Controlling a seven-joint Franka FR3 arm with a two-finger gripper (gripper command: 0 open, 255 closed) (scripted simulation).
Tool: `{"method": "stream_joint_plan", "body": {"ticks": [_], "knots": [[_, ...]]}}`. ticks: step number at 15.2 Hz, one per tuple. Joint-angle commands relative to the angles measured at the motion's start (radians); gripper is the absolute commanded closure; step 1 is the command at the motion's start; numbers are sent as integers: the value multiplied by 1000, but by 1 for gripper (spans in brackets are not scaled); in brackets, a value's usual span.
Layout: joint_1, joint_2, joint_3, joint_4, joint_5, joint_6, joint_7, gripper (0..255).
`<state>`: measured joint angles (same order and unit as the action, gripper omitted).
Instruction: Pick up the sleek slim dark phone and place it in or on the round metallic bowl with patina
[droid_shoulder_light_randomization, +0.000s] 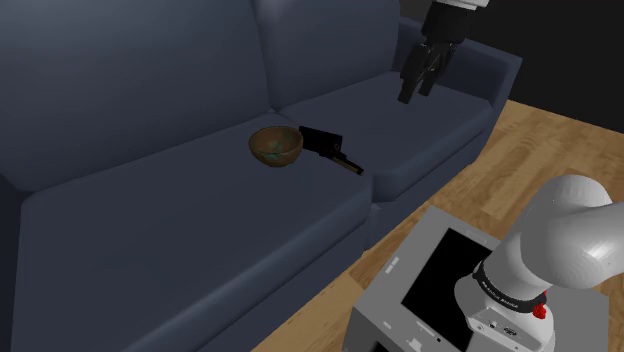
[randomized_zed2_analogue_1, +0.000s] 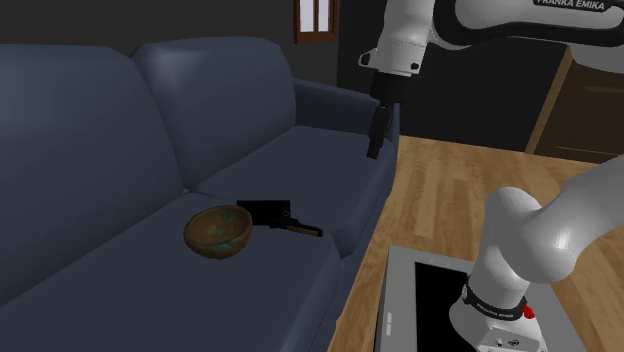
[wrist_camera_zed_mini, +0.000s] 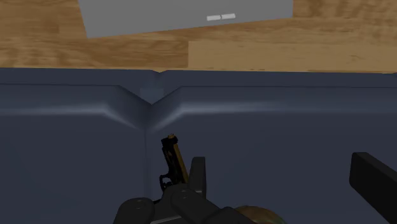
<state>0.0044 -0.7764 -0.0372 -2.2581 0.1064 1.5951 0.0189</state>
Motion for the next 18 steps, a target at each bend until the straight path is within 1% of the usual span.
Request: {"method": "stream_joint_plan", "body": {"ticks": [1, 5, 9, 14, 18], "knots": [[0, 0, 0, 0, 0, 0, 0, 0], [6, 111, -49, -2, -9, 97, -83, 0], [14, 238, -96, 21, -7, 186, -166, 0], [28, 414, -150, 82, 17, 278, -274, 0], [36, 566, -186, 157, 53, 332, -363, 0]]}}
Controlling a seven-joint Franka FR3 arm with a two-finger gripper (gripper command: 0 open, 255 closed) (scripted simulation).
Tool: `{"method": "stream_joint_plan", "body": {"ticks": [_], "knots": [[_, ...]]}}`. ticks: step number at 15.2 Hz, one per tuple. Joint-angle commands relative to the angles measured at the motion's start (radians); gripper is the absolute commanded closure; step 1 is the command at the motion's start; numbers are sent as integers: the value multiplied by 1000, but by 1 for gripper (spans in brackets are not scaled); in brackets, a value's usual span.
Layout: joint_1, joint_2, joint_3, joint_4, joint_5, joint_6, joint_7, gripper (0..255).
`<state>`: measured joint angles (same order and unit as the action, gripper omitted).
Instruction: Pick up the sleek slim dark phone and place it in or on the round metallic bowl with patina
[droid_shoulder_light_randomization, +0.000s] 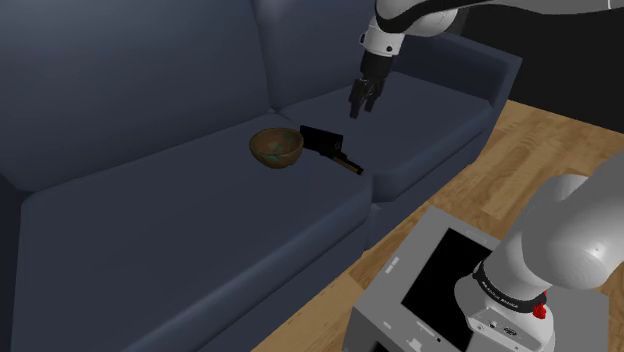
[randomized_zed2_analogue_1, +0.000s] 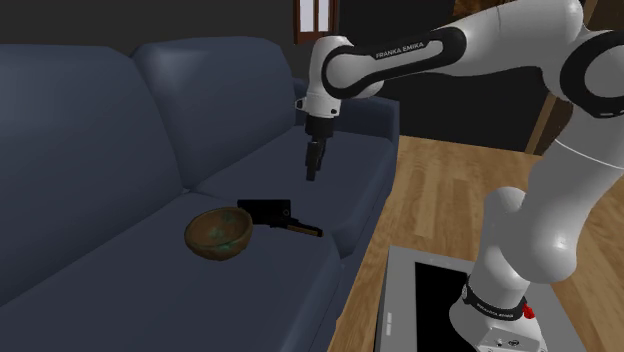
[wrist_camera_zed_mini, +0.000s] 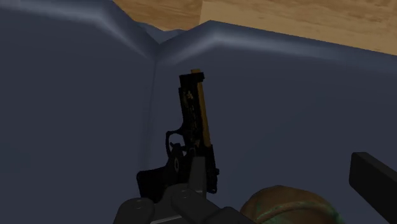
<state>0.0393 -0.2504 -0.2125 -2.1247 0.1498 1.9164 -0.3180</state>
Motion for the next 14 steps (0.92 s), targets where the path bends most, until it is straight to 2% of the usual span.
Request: {"method": "stream_joint_plan", "body": {"ticks": [1, 7, 14], "knots": [[2, 80, -18, 46, 21, 21, -48, 0], [-5, 323, -44, 212, 101, 55, -178, 0], [-50, 620, -31, 480, 188, 36, -294, 0]]}}
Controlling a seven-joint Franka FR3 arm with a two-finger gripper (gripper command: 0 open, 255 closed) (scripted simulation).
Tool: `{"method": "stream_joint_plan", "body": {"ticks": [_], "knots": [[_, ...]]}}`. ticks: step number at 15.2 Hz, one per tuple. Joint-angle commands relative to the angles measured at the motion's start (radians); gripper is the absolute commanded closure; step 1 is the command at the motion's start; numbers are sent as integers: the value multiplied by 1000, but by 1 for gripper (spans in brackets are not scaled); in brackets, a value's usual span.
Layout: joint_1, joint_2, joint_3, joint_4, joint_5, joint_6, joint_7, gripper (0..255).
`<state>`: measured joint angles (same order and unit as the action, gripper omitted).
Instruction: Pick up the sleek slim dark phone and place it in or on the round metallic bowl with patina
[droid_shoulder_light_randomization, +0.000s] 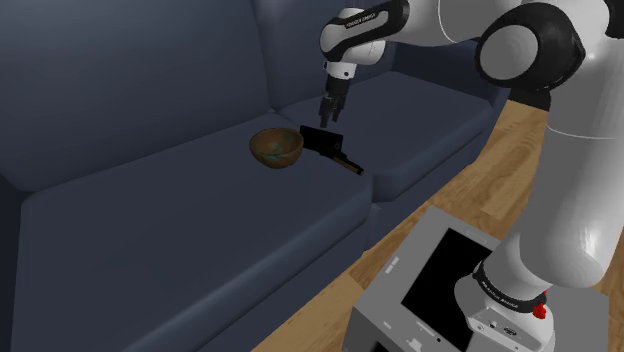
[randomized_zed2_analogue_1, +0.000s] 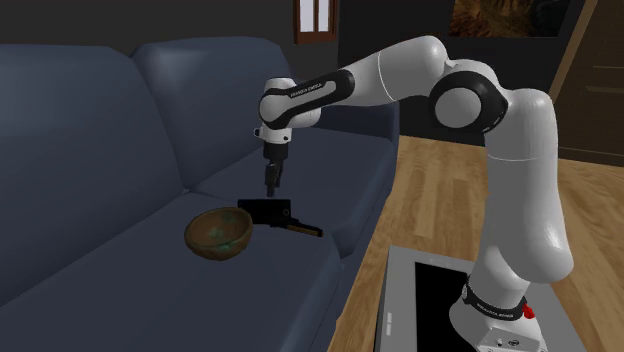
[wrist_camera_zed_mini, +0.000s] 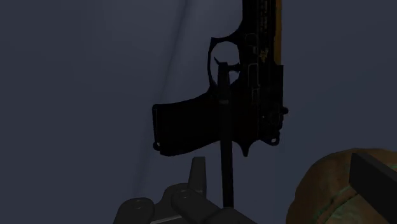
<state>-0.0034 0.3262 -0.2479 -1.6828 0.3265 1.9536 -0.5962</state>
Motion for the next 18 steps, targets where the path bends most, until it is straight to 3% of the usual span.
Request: {"method": "stream_joint_plan", "body": {"ticks": [1, 4, 11, 18], "knots": [[-15, 87, 9, 84, 21, -9, -27, 0], [-35, 184, 20, 191, 38, -30, -47, 0], [-24, 214, 31, 138, 54, 54, -59, 0], [-24, 214, 31, 138, 54, 54, -59, 0]]}}
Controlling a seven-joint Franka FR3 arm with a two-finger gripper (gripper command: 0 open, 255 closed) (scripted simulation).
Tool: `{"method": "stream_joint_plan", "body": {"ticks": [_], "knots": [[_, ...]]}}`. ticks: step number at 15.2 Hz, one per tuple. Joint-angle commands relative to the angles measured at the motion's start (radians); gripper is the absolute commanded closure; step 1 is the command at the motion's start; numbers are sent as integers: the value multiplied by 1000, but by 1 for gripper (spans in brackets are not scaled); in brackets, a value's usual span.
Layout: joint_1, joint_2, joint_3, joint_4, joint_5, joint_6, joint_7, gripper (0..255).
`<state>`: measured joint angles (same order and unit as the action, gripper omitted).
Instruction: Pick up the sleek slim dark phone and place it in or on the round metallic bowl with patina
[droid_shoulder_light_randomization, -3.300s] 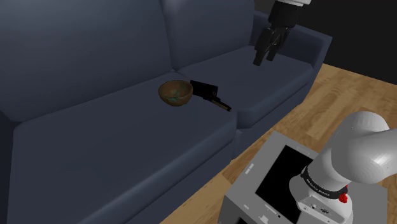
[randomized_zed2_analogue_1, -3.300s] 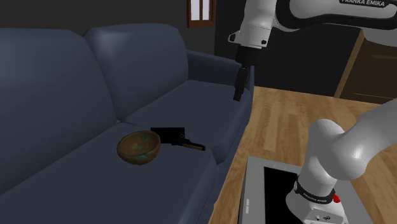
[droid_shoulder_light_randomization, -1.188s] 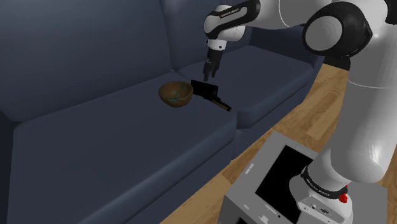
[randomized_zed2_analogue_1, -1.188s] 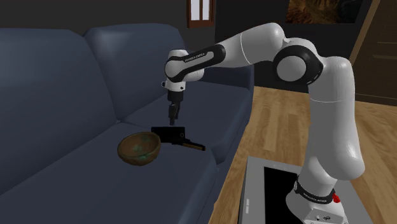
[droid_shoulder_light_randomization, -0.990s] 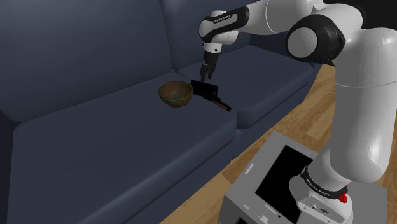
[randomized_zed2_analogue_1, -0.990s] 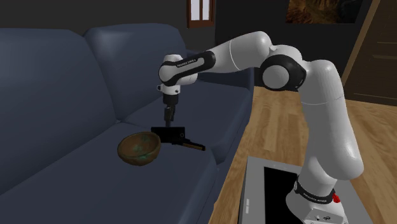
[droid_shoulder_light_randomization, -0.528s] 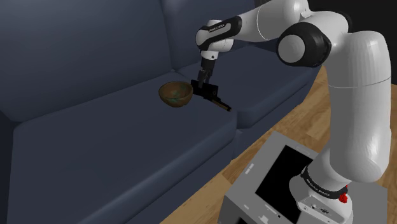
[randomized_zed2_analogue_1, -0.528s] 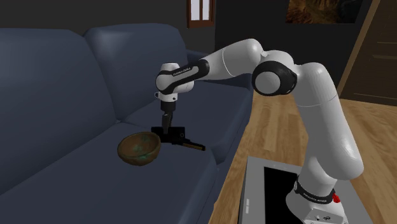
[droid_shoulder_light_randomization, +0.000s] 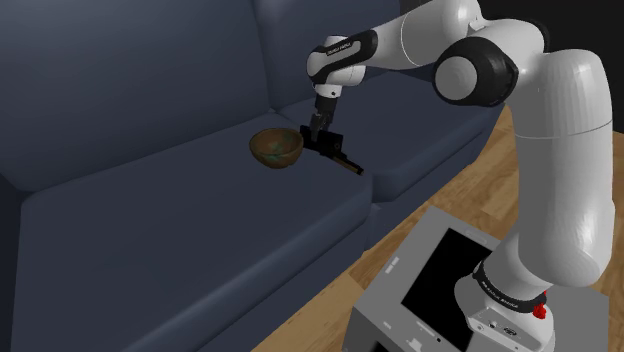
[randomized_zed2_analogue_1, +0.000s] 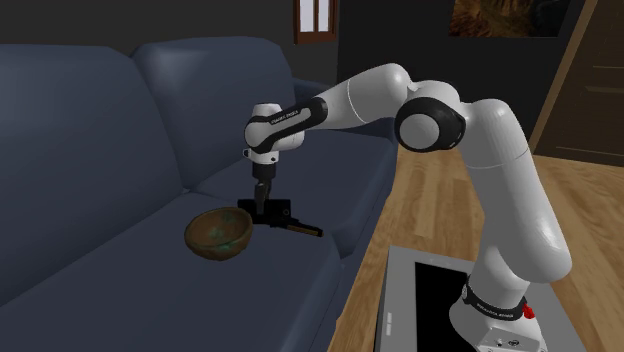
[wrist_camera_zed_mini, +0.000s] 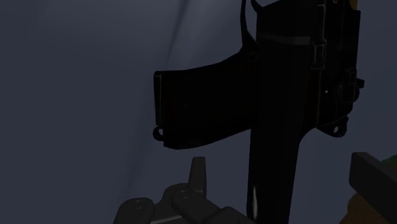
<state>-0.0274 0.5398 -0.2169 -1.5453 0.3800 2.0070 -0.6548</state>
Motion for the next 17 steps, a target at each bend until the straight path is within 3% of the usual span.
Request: {"method": "stream_joint_plan", "body": {"ticks": [1, 2, 11, 17], "knots": [[0, 0, 0, 0, 0, 0, 0, 0], [0, 0, 0, 0, 0, 0, 0, 255], [0, 0, 0, 0, 0, 0, 0, 255], [1, -29, -6, 35, -14, -62, 20, 255]]}}
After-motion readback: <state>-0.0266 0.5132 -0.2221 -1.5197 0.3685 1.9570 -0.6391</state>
